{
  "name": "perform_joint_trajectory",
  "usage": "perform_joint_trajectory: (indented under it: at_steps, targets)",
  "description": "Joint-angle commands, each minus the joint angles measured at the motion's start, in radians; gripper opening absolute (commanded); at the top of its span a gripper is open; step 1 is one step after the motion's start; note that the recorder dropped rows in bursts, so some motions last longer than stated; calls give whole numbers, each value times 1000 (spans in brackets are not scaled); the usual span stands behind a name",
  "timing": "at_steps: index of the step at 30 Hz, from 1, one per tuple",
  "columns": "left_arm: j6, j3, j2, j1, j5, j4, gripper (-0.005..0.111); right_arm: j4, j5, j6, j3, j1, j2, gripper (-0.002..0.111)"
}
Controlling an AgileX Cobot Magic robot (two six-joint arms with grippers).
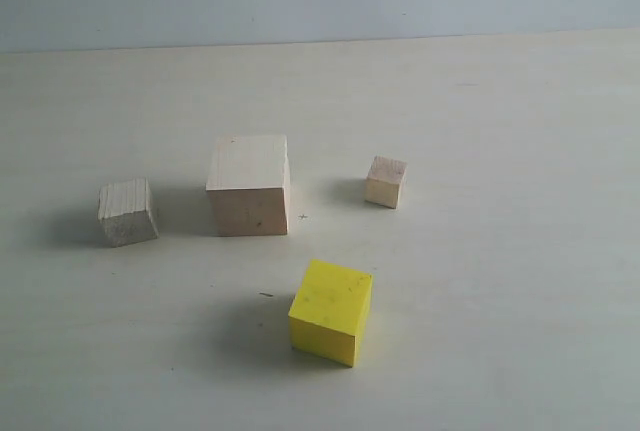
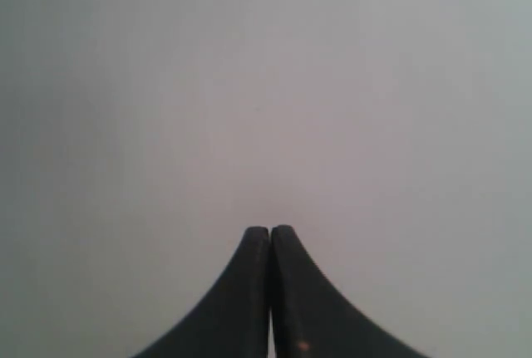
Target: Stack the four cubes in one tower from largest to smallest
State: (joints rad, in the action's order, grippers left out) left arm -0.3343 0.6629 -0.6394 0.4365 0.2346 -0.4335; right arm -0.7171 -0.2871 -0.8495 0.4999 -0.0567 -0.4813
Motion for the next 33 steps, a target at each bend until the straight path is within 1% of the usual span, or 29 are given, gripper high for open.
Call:
perform_joint_trajectory:
  at_steps: [1,3,4,5,6,8,12,16,17,19,20,23,25,27,29,31,32,33]
  targets:
    - [7,-5,5,2,-3,-34,0,-642,-385,-413,69,-2,-228,0]
    - [7,-5,5,2,-3,-34,0,-913,-559,-597,127,-2,-350,0]
    - [7,-5,5,2,-3,-34,0,-997,-609,-664,148,-2,-394,0]
    - [7,-5,5,2,-3,-34,0,-1027,-652,-740,171,-2,-445,0]
    - [7,-5,5,2,-3,-34,0,-1027,-678,-795,177,-6,-491,0]
    - [7,-5,5,2,-1,-40,0,-1027,-680,-824,181,-36,-555,0]
    - [7,-5,5,2,-3,-44,0,-1027,-678,-751,181,-119,-656,0]
    - [7,-5,5,2,-5,-44,0,-1016,-659,-746,181,-172,-724,0]
    - [7,-5,5,2,-5,-50,0,-989,-669,-746,181,-177,-733,0]
    - [28,-5,5,2,-5,-53,0,-906,-749,-750,181,-177,-747,0]
    - [29,-5,5,2,-5,-53,0,-833,-802,-750,181,-177,-747,0]
    - [29,-5,5,2,-7,-60,0,-749,-813,-748,181,-177,-749,0]
    - [29,-5,5,2,-10,-74,0,-661,-748,-711,181,-177,-751,0]
    - [29,-5,5,2,-13,-76,0,-545,-583,-637,181,-177,-751,0]
    - [29,-5,5,2,-13,-76,0,-438,-410,-433,181,-177,-751,0]
    - [29,-5,5,2,-13,-74,0,-277,-299,-212,181,-177,-751,0]
    - [29,-5,3,2,-13,-74,0,-216,-244,-73,182,-177,-751,0]
    - [29,-5,3,2,-22,-74,0,-181,-189,20,185,-177,-751,0]
